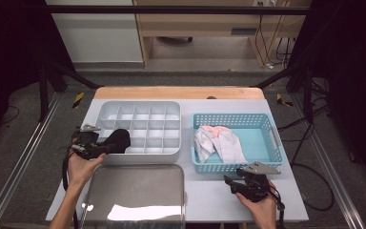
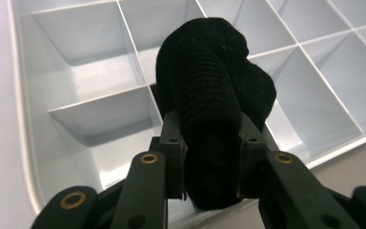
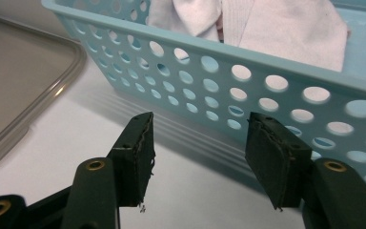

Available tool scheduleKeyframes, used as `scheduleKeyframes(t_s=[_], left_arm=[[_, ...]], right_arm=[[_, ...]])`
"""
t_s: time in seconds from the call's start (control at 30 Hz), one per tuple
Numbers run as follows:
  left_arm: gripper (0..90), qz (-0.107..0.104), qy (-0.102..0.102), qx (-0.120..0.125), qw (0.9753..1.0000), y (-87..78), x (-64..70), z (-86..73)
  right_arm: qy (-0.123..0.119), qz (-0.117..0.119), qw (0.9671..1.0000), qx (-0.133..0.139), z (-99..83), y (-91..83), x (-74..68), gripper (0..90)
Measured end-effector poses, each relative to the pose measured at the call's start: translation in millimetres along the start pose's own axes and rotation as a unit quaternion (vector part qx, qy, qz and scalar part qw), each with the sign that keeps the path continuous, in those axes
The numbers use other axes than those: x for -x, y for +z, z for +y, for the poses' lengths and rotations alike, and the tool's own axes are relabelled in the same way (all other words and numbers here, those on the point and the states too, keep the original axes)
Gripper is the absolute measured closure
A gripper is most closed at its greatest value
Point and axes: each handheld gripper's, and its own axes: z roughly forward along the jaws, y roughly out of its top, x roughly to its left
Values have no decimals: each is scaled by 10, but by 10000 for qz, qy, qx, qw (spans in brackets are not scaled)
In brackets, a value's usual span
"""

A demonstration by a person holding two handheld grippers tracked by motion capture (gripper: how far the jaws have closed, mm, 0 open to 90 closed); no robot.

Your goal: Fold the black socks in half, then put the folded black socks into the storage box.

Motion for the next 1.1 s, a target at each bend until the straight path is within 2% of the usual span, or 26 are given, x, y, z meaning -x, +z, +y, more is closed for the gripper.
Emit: scheduleKeyframes(t_s=[0.13,0.23,0.3,0.4,0.6,0.7,0.77,0.83,0.87,0.93,1.0,1.1], left_arm=[[697,-12,-43,-114,9999,52,4,13],[699,29,57,-157,9999,73,16,4],[700,12,55,-193,9998,94,19,13],[701,89,136,-333,9993,162,60,15],[700,64,78,-365,9993,188,63,10],[680,-3,71,-333,9994,180,55,7],[649,-110,-30,-261,9996,162,35,6],[563,-279,-85,-204,9994,124,19,17],[514,-288,-61,-133,9995,99,19,25],[463,-59,1,-83,9999,57,28,49],[463,-103,-22,33,9999,20,15,72],[482,-64,42,147,9999,-7,10,114]], right_arm=[[-2,-3,10000,-2,-1,-3,-1,432],[13,-2,10000,18,-2,-11,10,431],[54,5,10000,13,-8,-5,9,432],[25,-6,10000,-37,-12,2,3,432],[-8,-8,10000,-17,-7,5,11,431],[7,16,10000,-49,-12,9,-4,425],[7,11,10000,-19,-11,1,-5,419],[12,6,10000,12,-11,-9,0,415],[29,15,10000,19,-10,-14,2,414],[46,15,10000,32,-7,-19,4,414],[16,10,10000,42,-6,-15,8,414],[45,19,10000,9,-11,-11,1,415]])
